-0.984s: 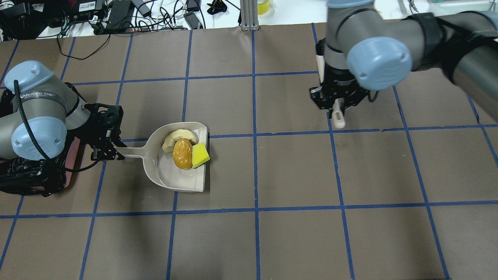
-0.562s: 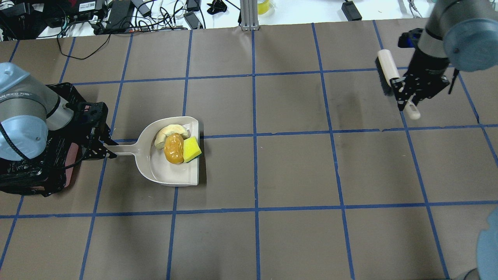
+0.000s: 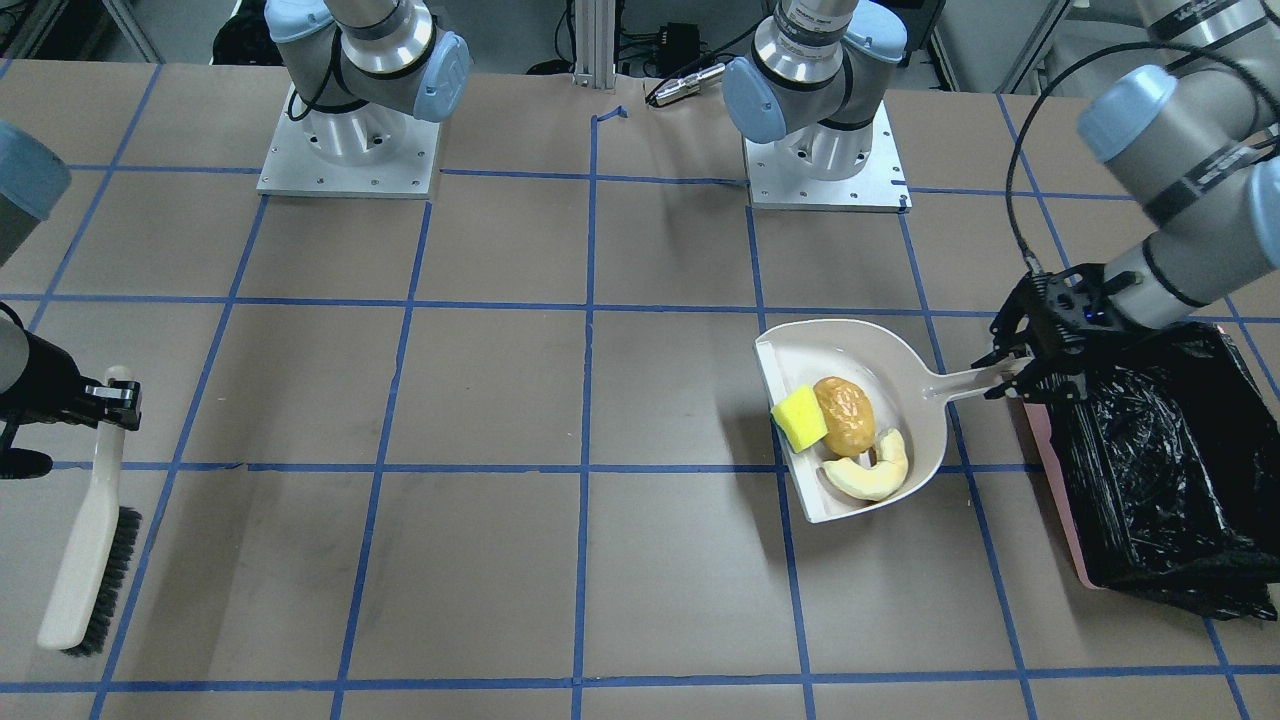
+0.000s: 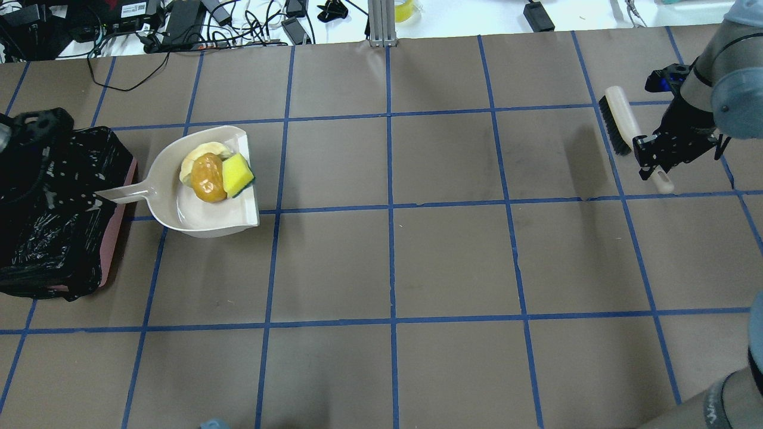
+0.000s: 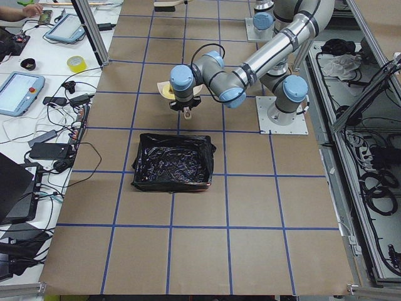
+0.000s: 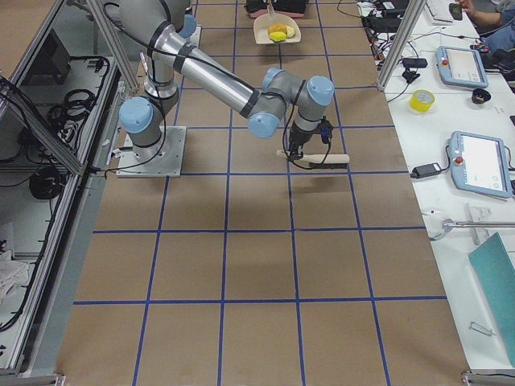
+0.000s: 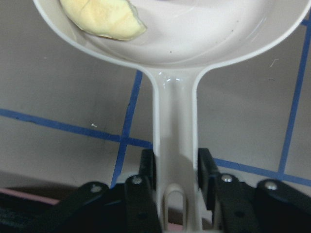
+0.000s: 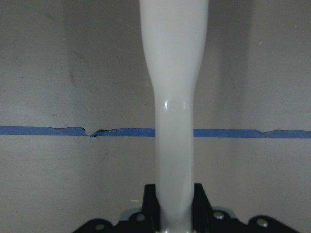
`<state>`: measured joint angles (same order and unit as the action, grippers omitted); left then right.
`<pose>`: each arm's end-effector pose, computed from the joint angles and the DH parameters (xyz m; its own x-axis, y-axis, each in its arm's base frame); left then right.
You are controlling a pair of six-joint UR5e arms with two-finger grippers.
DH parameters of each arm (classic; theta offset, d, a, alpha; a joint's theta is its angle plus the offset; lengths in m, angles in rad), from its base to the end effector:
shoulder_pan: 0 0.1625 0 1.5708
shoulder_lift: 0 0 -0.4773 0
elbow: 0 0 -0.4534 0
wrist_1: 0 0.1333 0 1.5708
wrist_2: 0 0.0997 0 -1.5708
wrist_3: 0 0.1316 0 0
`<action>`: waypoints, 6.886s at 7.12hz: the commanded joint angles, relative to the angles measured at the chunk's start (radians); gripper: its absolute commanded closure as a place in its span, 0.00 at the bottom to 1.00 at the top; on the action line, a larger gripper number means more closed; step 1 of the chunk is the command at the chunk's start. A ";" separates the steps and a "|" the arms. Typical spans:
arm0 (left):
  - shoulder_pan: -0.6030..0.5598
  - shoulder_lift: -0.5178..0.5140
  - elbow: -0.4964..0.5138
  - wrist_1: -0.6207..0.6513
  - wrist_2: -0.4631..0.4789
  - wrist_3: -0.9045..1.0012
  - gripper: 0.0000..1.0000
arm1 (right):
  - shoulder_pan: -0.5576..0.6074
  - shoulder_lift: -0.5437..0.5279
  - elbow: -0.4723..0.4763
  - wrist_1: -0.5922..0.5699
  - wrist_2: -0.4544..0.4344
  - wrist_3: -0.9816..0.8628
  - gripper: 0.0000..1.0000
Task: Sweep and dump trash into bin
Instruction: 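Carry the dustpan over the bin with the left gripper while the right returns the brush, then tilt the dustpan over the bin while the right gripper releases the brush, then bring the empty dustpan back and lower it onto the table with the left gripper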
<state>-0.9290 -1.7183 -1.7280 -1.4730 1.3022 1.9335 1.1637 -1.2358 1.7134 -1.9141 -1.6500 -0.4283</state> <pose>0.2090 -0.5606 0.3539 -0.2853 0.9532 0.0999 0.8994 0.3023 -0.3157 -0.1409 -0.6371 0.2615 -0.9995 -0.0277 0.0157 -0.0250 0.9877 0.1544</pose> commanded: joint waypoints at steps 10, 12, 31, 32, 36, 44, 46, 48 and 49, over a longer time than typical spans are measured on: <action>0.391 -0.092 0.241 0.126 0.327 0.045 1.00 | 0.066 -0.130 0.058 -0.050 0.081 0.041 0.00; 0.384 -0.109 0.309 0.128 0.359 0.102 1.00 | 0.131 -0.185 -0.015 0.098 0.070 0.104 0.00; -0.226 -0.168 0.292 0.131 0.194 0.270 1.00 | 0.205 -0.179 -0.166 0.300 0.079 0.209 0.00; -0.256 -0.208 0.295 0.132 0.184 0.213 1.00 | 0.205 -0.179 -0.166 0.300 0.082 0.209 0.00; -0.323 -0.378 0.301 0.230 0.166 0.163 1.00 | 0.205 -0.177 -0.164 0.299 0.084 0.209 0.00; -0.369 -0.428 0.304 0.252 0.109 -0.008 1.00 | 0.205 -0.185 -0.167 0.303 0.072 0.209 0.00; -0.369 -0.426 0.297 0.261 0.109 -0.007 0.68 | 0.205 -0.186 -0.166 0.305 0.070 0.209 0.00; -0.369 -0.400 0.292 0.255 0.114 -0.004 0.18 | 0.205 -0.186 -0.166 0.305 0.070 0.209 0.00; -0.376 -0.368 0.289 0.226 0.112 -0.019 0.17 | 0.205 -0.186 -0.169 0.303 0.070 0.209 0.00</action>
<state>-1.2998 -2.1187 -1.4353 -1.2233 1.4143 1.9251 1.3683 -1.4219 1.5469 -1.6095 -1.5799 -0.2194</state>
